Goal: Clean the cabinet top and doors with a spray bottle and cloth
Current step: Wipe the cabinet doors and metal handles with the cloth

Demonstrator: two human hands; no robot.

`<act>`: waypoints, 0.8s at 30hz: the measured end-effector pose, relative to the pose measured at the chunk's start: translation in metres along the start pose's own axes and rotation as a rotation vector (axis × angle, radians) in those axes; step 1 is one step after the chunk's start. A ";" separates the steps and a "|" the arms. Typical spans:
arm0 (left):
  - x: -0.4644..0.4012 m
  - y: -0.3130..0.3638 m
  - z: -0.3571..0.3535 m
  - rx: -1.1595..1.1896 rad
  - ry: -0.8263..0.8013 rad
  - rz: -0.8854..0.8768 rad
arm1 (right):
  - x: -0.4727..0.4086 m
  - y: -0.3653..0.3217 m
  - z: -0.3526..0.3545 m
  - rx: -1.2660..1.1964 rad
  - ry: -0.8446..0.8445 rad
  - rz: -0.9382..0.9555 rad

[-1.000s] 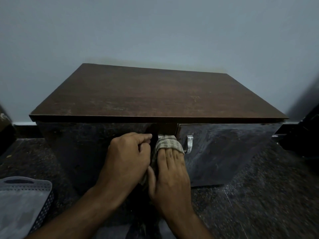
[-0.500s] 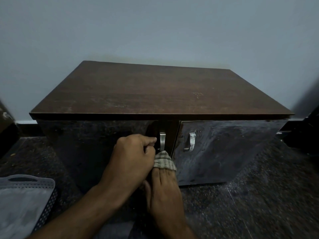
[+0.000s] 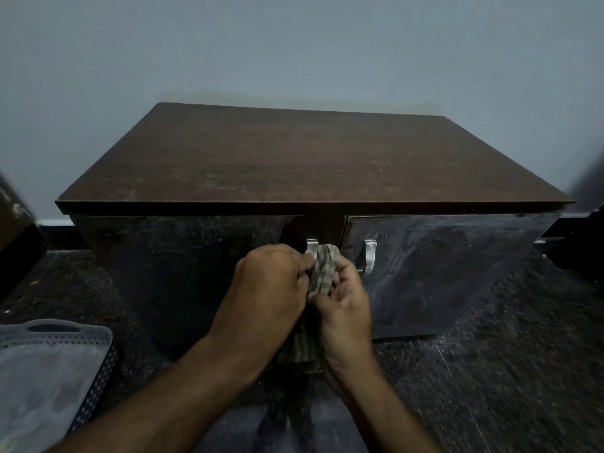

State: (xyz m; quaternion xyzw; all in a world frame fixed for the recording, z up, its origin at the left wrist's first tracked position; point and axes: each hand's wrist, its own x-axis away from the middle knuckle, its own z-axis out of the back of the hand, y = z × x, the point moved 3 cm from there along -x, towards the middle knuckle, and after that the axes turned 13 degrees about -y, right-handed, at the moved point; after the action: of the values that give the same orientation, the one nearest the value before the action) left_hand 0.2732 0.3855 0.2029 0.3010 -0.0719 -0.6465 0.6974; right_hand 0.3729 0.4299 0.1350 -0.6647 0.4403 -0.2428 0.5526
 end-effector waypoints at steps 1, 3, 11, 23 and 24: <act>0.000 0.000 0.000 -0.005 0.000 -0.006 | 0.000 0.002 0.002 0.093 -0.002 0.027; 0.001 0.000 -0.001 -0.018 -0.010 -0.024 | 0.006 0.007 0.006 0.381 0.038 0.116; 0.001 -0.002 0.001 0.083 -0.023 -0.037 | 0.025 0.035 0.001 0.655 0.136 0.352; 0.000 -0.003 -0.001 0.156 -0.029 -0.019 | 0.026 0.087 -0.017 0.935 -0.127 0.103; 0.000 -0.004 -0.001 0.153 -0.041 -0.018 | 0.026 0.085 -0.016 1.005 -0.134 0.079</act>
State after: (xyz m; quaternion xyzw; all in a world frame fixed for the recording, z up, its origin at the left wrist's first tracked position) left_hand 0.2704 0.3856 0.2000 0.3408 -0.1325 -0.6513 0.6650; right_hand 0.3457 0.3995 0.0546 -0.3135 0.2577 -0.3604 0.8399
